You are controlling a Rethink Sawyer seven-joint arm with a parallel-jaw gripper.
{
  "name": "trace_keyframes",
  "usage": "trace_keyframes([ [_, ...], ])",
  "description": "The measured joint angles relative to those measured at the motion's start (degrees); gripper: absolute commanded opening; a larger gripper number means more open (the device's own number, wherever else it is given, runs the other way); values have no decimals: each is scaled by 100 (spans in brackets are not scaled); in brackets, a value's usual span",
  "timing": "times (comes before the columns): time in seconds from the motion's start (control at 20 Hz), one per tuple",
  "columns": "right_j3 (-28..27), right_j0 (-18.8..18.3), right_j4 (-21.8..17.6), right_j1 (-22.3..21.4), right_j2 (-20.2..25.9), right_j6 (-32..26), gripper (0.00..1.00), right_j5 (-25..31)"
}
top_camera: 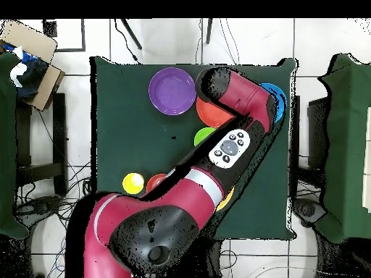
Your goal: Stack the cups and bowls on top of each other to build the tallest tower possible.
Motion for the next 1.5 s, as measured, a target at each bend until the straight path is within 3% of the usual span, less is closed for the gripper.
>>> trace_keyframes([
  [0.85,-2,-14,-39,-33,1,0,100,158],
  [1.5,-269,-62,-31,438,-45,0,100,158],
])
